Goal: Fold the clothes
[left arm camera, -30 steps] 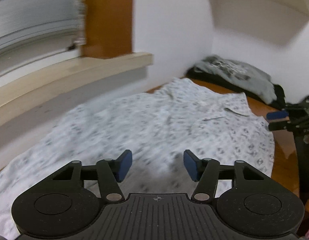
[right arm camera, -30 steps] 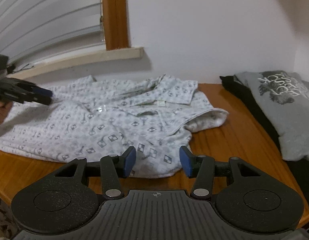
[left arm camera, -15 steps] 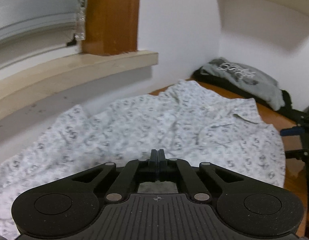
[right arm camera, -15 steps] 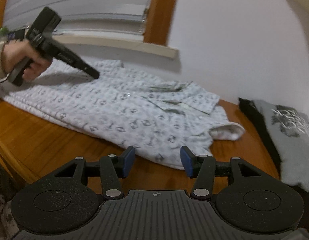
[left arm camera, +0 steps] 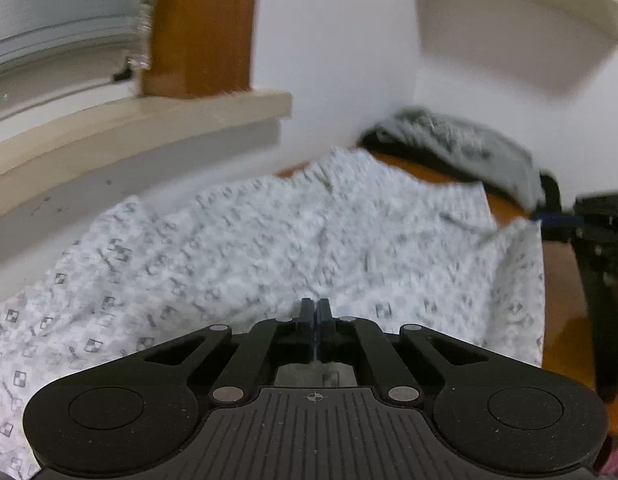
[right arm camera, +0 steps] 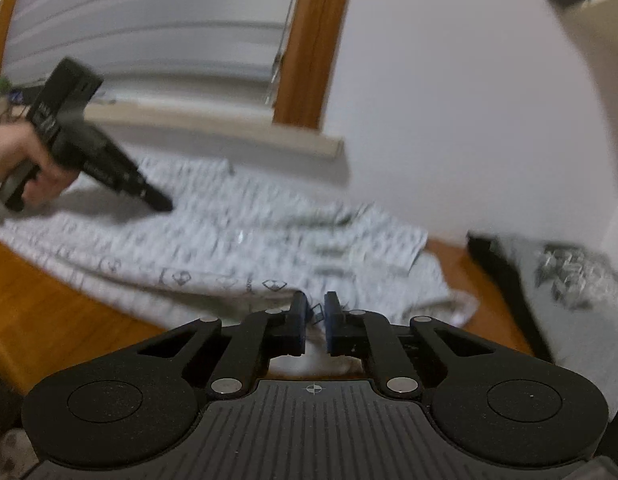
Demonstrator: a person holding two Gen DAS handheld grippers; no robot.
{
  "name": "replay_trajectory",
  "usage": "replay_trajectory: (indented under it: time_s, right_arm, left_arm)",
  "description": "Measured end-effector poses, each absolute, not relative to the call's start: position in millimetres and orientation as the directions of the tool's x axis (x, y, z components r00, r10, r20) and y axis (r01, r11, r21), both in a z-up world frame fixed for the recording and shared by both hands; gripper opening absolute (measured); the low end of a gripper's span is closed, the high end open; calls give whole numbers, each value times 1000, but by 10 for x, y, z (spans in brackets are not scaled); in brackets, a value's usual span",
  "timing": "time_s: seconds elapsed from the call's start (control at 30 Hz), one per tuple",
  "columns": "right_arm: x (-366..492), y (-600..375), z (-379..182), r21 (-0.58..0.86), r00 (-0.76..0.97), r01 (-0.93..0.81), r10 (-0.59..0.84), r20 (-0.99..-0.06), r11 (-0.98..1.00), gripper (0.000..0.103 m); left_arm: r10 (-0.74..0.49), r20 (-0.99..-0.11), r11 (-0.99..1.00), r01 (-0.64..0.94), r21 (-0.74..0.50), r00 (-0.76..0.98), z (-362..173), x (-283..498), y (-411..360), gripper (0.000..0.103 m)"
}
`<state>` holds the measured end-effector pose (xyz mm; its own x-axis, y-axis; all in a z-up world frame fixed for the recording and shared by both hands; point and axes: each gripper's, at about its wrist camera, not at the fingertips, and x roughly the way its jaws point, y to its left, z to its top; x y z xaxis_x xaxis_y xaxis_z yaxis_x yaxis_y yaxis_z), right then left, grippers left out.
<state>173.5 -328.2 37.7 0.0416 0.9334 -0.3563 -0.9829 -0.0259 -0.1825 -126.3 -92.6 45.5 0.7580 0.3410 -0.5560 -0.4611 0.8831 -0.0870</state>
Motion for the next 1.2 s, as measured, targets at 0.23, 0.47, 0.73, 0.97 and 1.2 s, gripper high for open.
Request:
replay_trajectory:
  time_s: [0.23, 0.47, 0.73, 0.97, 1.2]
  right_arm:
    - [1757, -3200, 243, -214, 47, -975, 875, -482, -65, 12]
    - [1847, -3410, 286, -113, 22, -993, 894, -448, -32, 41]
    - [1769, -2871, 348, -11, 7, -1000, 897, -442, 2, 46]
    - [1860, -2667, 104, 60, 7, -997, 855, -519, 45, 46]
    - [1928, -2977, 60, 70, -22, -997, 859, -512, 17, 46]
  left_arm:
    - [428, -570, 845, -534, -23, 702, 450, -1274, -899, 10]
    - [415, -573, 850, -525, -32, 707, 416, -1425, -977, 64]
    - [434, -588, 837, -547, -18, 683, 361, -1700, -967, 78]
    - [391, -602, 828, -551, -99, 696, 325, -1922, -889, 81]
    - [394, -606, 830, -551, -89, 691, 325, -1976, -1127, 82]
